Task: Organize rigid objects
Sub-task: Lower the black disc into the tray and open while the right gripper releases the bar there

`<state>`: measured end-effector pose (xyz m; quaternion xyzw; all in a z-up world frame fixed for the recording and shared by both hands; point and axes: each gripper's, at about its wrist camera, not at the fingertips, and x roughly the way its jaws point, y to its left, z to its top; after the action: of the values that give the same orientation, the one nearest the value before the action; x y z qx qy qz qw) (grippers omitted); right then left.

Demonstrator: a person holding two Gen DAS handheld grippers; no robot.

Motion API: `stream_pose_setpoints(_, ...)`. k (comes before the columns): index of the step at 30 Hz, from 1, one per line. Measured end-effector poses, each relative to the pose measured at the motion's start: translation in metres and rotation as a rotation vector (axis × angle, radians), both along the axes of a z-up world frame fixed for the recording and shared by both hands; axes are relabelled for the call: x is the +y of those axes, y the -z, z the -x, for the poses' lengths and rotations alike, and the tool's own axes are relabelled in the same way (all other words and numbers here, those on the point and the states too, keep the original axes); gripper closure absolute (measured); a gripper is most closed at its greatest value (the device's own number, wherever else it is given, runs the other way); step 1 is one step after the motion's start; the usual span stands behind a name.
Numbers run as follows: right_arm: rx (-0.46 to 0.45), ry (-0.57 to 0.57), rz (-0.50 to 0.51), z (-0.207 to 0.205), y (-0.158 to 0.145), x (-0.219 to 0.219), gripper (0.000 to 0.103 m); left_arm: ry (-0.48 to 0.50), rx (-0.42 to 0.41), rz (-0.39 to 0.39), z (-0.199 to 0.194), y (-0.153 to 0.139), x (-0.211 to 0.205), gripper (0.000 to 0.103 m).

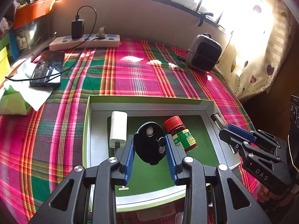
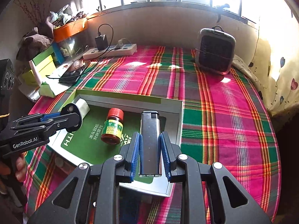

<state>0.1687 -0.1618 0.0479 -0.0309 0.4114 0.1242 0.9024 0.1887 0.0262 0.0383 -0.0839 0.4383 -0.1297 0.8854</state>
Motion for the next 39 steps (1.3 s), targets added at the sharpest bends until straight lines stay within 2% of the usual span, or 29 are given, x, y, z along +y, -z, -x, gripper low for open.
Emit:
stream_pose_setpoints(17, 0.055, 0.010, 0.042, -0.028, 0.021, 0.005, 0.079, 0.015, 0.033, -0.026, -0.017, 0.017, -0.015, 0.072)
stream_pose_setpoints(39, 0.056, -0.001, 0.084, -0.036, 0.033, 0.010, 0.079, 0.007, 0.045, -0.040, -0.024, 0.024, -0.014, 0.072)
